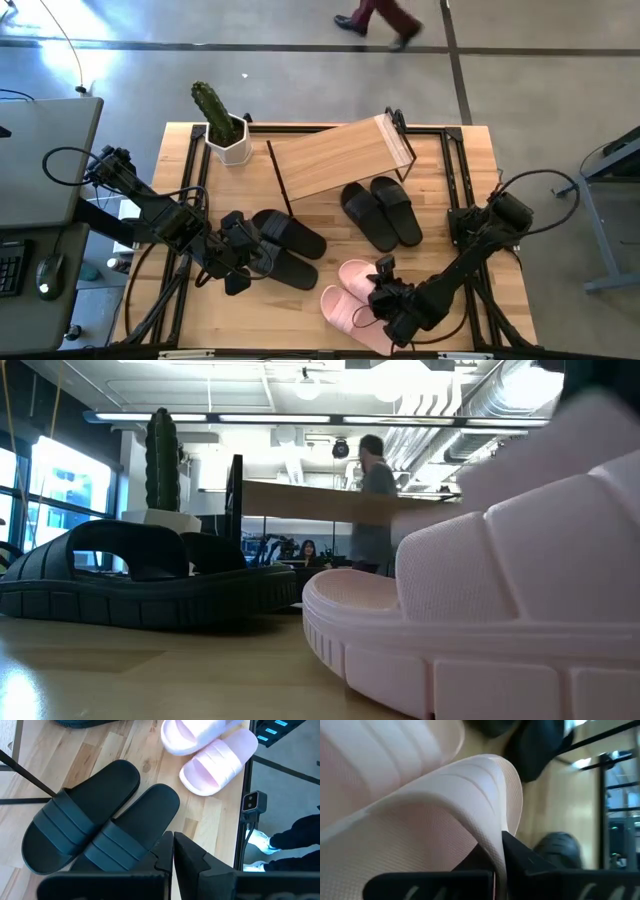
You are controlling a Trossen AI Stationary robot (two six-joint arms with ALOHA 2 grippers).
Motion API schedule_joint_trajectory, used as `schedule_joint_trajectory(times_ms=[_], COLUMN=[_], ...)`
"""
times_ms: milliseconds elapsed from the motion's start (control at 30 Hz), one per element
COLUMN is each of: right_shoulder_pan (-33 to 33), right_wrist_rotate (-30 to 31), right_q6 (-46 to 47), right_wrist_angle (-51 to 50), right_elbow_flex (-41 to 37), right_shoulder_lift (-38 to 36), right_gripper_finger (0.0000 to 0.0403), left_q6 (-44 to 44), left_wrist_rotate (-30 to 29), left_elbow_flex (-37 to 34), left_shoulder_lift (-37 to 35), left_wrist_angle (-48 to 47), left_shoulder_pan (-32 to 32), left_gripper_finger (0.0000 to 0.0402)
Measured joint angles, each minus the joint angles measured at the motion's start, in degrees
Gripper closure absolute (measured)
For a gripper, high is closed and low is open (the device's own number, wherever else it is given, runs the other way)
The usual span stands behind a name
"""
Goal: Pick and place slides into the shelf
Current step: Put the pink slide on the shelf
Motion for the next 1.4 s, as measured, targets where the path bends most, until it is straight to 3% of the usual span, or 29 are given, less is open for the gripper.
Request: schedule_joint_trajectory(times_ms=[400, 600, 833, 967, 1133, 1400], right_shoulder_pan=[2.98, 0.45, -8.11, -15.65, -26.62, -43.28], right_wrist_rotate=[11.86, 18.39, 22.33, 20.29, 9.5, 2.09], right_q6=[1.25, -3.31, -12.51, -21.53, -32.02, -39.52], right_wrist_angle=[-24.17, -26.5, -26.33, -23.12, -14.47, -11.67], right_elbow_flex=[23.67, 33.71, 43.31, 48.74, 53.02, 50.98], right_shoulder_lift=[-6.99, -9.96, -11.54, -11.53, -11.54, -11.54], right_gripper_finger=[0.0402, 0.0402, 0.0403, 0.0403, 0.0403, 0.0403], left_q6=[0.0, 0.01, 0.01, -0.01, 0.01, 0.0], left_wrist_rotate=[0.0, 0.0, 0.0, 0.0, 0.0, 0.0], left_elbow_flex=[0.0, 0.0, 0.0, 0.0, 0.0, 0.0], left_shoulder_lift=[0.0, 0.0, 0.0, 0.0, 0.0, 0.0], left_wrist_angle=[-0.02, -0.02, -0.02, -0.02, -0.02, -0.02], left_shoulder_pan=[0.01, 0.01, 0.01, 0.01, 0.01, 0.0], left_gripper_finger=[0.0399, 0.0399, 0.0399, 0.0399, 0.0399, 0.0399])
